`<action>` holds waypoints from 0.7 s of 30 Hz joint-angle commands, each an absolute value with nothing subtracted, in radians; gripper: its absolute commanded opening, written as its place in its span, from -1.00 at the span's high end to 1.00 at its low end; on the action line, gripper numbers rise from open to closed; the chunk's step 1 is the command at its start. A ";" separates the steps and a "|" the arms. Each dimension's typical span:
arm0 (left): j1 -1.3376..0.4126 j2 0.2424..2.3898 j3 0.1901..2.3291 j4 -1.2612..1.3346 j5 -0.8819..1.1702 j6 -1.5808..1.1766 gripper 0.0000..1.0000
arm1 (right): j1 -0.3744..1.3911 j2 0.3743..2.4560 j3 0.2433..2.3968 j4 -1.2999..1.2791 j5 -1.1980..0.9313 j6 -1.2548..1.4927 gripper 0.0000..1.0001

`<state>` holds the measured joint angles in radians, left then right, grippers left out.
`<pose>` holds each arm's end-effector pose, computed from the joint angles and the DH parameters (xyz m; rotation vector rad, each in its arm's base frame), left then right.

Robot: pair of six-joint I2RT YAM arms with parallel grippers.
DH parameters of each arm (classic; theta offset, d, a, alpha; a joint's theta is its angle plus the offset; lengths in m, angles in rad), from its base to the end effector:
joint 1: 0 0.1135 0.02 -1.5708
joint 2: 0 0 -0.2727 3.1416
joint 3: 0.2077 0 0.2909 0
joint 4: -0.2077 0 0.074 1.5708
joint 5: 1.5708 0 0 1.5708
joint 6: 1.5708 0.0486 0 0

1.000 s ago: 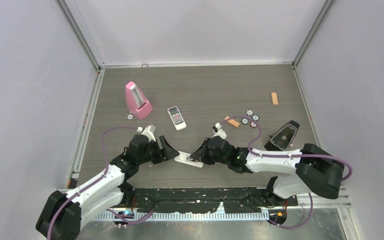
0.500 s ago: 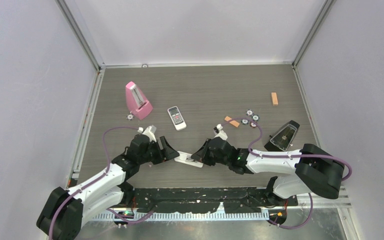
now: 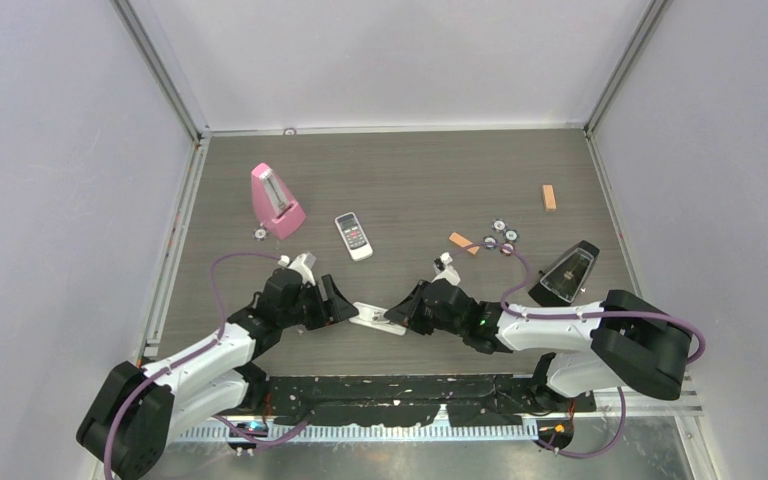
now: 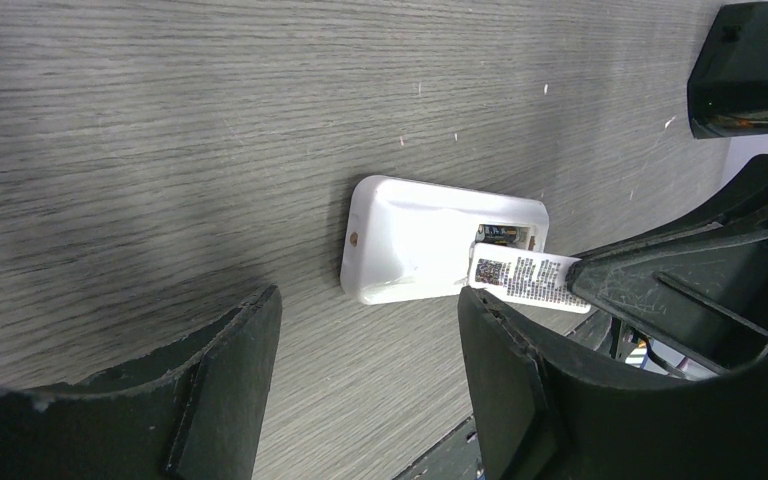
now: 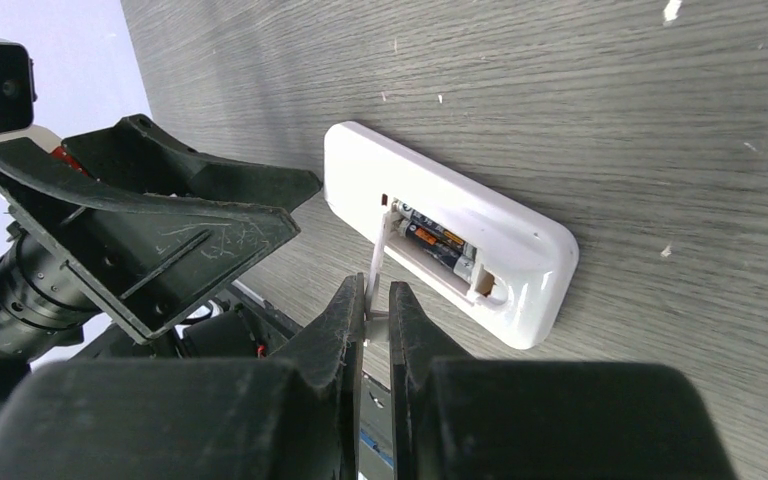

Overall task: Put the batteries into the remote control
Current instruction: Load the battery cover into the remote control.

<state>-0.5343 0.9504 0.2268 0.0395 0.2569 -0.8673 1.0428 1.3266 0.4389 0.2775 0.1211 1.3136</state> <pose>0.1730 -0.1167 0.1154 -0.2566 2.4296 -0.9874 0.1464 0.2393 0.1251 0.4058 2.4078 1.1181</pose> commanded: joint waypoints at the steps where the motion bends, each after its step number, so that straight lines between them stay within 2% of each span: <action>1: -0.528 0.968 0.230 0.070 0.249 -0.842 -0.32 | 1.036 1.322 0.418 0.312 0.159 1.326 0.90; 10: -0.529 0.989 0.231 0.074 0.252 -0.839 -0.28 | 1.033 1.308 0.371 0.473 0.141 1.317 0.89; 21: -0.529 0.975 0.219 0.080 0.251 -0.842 -0.28 | 1.032 1.302 0.337 0.543 0.145 1.320 0.89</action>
